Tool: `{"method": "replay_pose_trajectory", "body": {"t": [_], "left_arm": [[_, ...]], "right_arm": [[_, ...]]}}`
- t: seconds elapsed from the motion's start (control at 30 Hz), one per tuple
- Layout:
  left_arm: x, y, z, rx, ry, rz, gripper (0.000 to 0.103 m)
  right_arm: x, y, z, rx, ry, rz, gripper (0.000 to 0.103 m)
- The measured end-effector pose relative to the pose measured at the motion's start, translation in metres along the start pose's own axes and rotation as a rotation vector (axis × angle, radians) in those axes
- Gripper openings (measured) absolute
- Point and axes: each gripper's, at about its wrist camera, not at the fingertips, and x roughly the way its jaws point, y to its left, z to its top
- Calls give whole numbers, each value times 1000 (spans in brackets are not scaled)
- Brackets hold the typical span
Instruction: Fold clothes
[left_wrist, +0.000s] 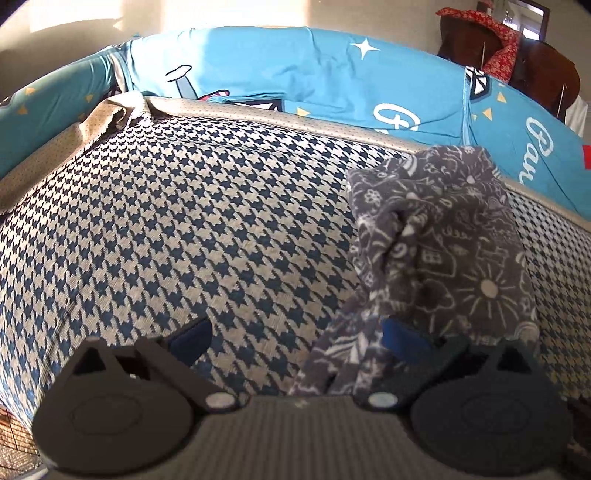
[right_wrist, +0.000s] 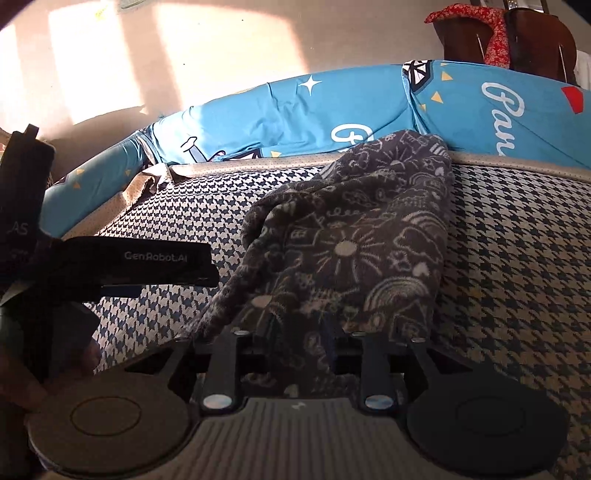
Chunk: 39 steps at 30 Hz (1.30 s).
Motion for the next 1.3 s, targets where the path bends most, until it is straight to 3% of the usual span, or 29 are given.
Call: {"method": "replay_pose_trajectory", "body": {"t": [0.37,0.6,0.97,1.1,1.3], "left_arm": [[24,-5,-10,35,51,67,103],[29,2,-13,-20,63,39,103],[15,-6,-17,44,10,57,103],[-4,-13,-24,85,-56,16,103],[-22,-22,-39,137,-88,-37,103]], "right_arm": [[0,-4,-17,-37,11,-4,30],[-10,-4,-22,-72,1,-5,37],[-27,-10,-31,-26,-17,7,38],[-41,-13,-37,13,-43,8,38],[-58,-10,-47,6,-62,5,39]]}}
